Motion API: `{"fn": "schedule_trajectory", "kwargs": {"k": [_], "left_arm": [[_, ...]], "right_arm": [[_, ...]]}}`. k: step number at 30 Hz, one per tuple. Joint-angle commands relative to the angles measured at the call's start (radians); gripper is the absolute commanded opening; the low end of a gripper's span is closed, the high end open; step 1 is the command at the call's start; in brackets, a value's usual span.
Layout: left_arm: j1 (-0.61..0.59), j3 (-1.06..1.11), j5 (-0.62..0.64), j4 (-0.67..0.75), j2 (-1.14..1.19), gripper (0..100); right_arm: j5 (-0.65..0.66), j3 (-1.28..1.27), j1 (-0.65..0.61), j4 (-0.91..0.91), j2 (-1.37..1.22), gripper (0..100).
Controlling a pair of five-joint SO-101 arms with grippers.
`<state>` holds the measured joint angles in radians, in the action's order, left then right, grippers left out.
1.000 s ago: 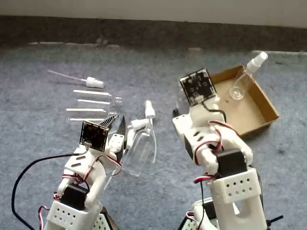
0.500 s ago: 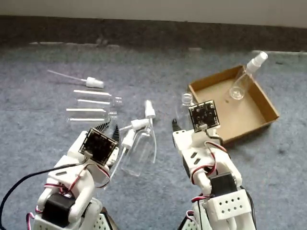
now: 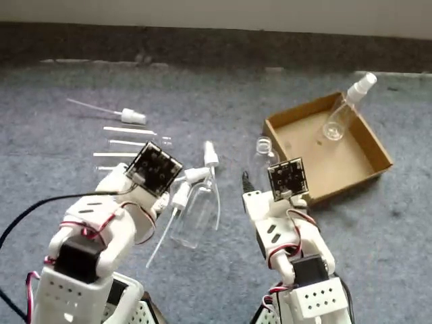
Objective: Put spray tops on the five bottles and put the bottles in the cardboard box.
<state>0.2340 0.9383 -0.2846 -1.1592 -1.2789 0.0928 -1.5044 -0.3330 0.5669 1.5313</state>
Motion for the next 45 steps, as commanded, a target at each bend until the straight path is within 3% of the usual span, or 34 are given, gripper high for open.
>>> {"fn": "schedule_trajectory", "kwargs": {"k": [1, 6, 15, 21, 27, 39, 45], "left_arm": [[-0.005, -0.159, -0.006, -0.055, 0.26, 1], [-0.005, -0.232, -0.006, -0.074, 0.49, 1], [-0.005, -0.328, -0.005, -0.068, 0.885, 1], [0.001, -0.427, 0.127, -0.074, 1.049, 7], [0.004, -0.449, 0.212, -0.068, 1.133, 11], [0.074, -0.447, 0.213, -0.009, 1.17, 11], [0.074, -0.44, 0.215, 0.003, 1.171, 21]], "right_arm": [[-0.009, 0.002, 0.01, 0.001, 0.128, 13.2], [-0.009, -0.01, 0.01, 0.114, 0.318, 13.1], [-0.009, -0.033, 0.01, 0.116, 0.286, 13.1], [-0.005, -0.056, 0.01, 0.114, 0.286, 13.1], [-0.005, -0.059, 0.073, 0.094, 0.286, 13.1], [-0.003, -0.058, 0.079, 0.094, 0.286, 13.1], [-0.003, -0.058, 0.079, 0.094, 0.286, 13.1]]}}
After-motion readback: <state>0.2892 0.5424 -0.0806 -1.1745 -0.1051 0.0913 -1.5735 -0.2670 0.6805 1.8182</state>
